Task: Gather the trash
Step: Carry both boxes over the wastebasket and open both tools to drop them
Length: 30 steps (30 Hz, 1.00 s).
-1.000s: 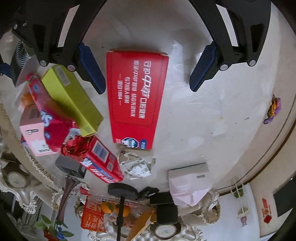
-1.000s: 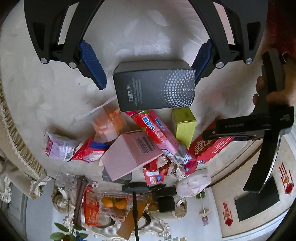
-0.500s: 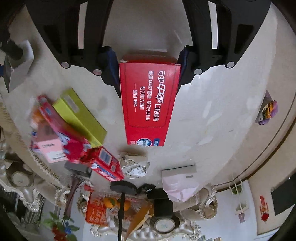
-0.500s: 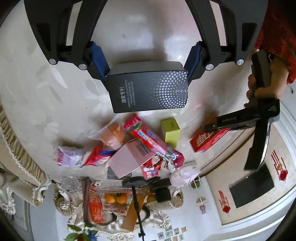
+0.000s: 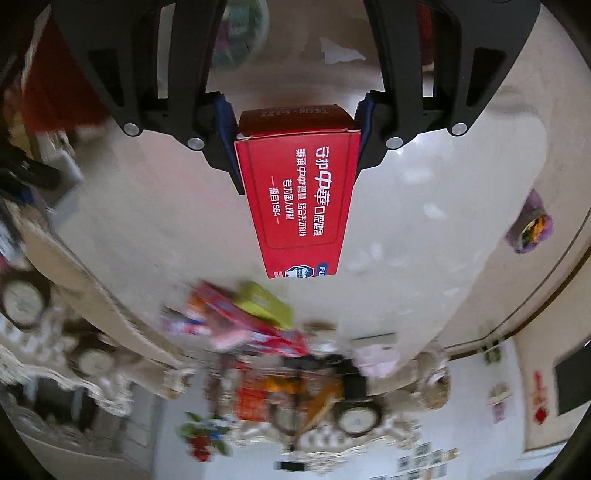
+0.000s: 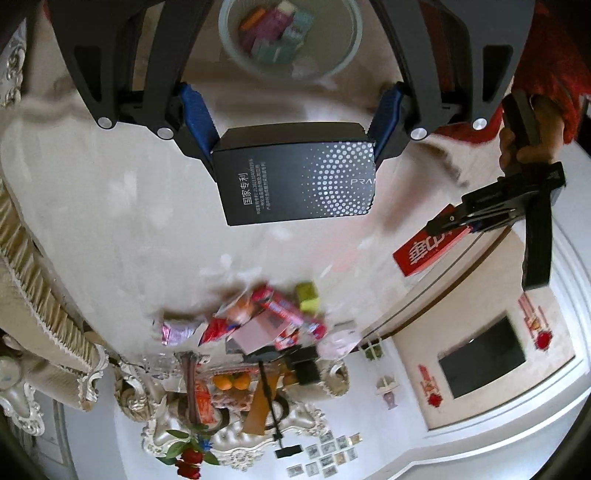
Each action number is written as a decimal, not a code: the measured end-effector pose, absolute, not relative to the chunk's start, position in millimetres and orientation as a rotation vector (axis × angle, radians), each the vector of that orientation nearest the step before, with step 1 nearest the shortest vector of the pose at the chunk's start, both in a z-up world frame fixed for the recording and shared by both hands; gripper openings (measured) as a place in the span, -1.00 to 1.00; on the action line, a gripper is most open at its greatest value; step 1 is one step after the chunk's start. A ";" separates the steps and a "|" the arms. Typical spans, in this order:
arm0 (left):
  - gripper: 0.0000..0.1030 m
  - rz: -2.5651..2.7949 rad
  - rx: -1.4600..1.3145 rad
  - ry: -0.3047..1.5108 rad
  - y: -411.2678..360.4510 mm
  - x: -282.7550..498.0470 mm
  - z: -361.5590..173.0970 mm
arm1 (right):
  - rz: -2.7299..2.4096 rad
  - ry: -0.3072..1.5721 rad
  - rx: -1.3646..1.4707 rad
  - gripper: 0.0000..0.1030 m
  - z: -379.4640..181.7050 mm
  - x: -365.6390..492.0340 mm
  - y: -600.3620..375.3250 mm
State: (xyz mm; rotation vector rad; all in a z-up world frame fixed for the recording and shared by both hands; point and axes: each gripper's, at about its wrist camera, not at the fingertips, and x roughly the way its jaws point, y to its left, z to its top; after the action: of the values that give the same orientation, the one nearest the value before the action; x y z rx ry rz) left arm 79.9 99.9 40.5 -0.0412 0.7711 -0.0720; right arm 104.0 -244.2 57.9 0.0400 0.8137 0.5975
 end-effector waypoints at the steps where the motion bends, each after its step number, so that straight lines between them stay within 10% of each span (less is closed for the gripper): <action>1: -0.03 -0.102 -0.019 0.768 90.8 61.9 42.5 | 0.608 0.822 0.032 0.34 56.9 93.1 -247.0; 24: 0.00 -0.430 0.051 1.294 -14.5 7.4 -146.9 | 0.554 1.300 -0.116 0.36 -122.7 47.6 -236.8; 30: 0.44 -0.424 0.062 1.324 -21.9 10.2 -156.5 | 0.558 1.320 -0.127 0.42 -132.1 38.0 -243.1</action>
State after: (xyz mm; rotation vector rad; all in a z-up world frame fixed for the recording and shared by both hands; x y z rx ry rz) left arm 10.2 -21.9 -156.5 0.0616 1.3240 -0.4244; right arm 38.0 -243.1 -132.1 -0.1268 1.3196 0.5576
